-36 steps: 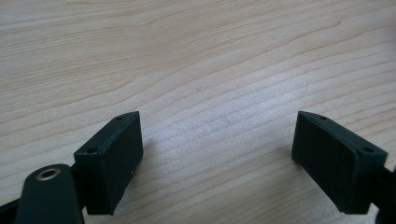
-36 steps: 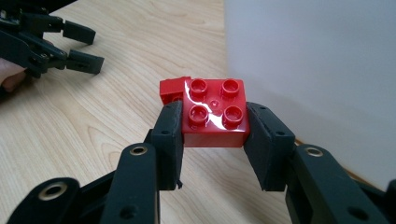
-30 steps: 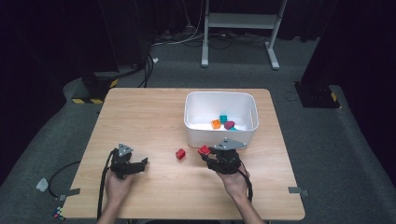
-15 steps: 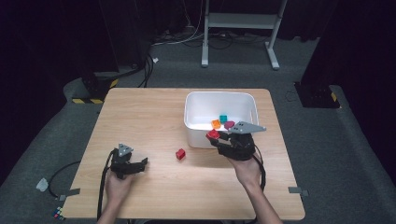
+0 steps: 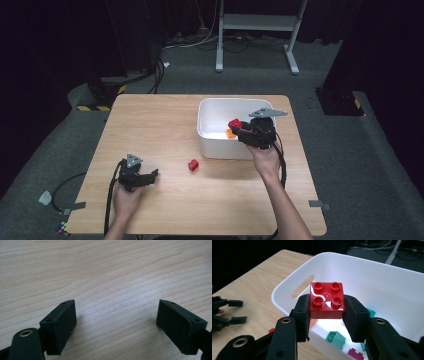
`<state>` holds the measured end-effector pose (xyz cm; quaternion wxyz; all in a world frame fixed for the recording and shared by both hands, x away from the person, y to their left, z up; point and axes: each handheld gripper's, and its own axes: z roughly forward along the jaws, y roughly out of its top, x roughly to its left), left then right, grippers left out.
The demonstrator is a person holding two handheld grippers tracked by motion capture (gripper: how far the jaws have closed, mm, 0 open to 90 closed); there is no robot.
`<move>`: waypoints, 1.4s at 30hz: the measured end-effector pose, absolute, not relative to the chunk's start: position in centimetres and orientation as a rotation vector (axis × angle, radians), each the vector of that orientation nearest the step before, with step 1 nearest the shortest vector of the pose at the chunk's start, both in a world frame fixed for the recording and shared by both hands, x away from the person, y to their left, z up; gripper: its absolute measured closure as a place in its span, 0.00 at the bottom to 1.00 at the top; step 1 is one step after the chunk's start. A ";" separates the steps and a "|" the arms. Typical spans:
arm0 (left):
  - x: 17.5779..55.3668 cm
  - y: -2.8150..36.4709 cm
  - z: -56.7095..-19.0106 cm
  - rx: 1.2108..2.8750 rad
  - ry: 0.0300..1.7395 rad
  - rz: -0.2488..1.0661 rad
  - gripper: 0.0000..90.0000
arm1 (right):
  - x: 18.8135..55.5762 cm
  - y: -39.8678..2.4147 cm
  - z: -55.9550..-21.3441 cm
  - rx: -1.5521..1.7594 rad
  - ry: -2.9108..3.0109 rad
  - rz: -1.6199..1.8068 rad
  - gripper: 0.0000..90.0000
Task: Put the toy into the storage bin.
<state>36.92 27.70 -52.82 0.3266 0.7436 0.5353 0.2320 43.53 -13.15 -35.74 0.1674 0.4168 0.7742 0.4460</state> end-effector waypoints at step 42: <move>37.0 27.7 -52.8 1.945 1.400 0.607 0.18 | 42.4 -13.1 -37.5 1.156 2.128 1.340 0.38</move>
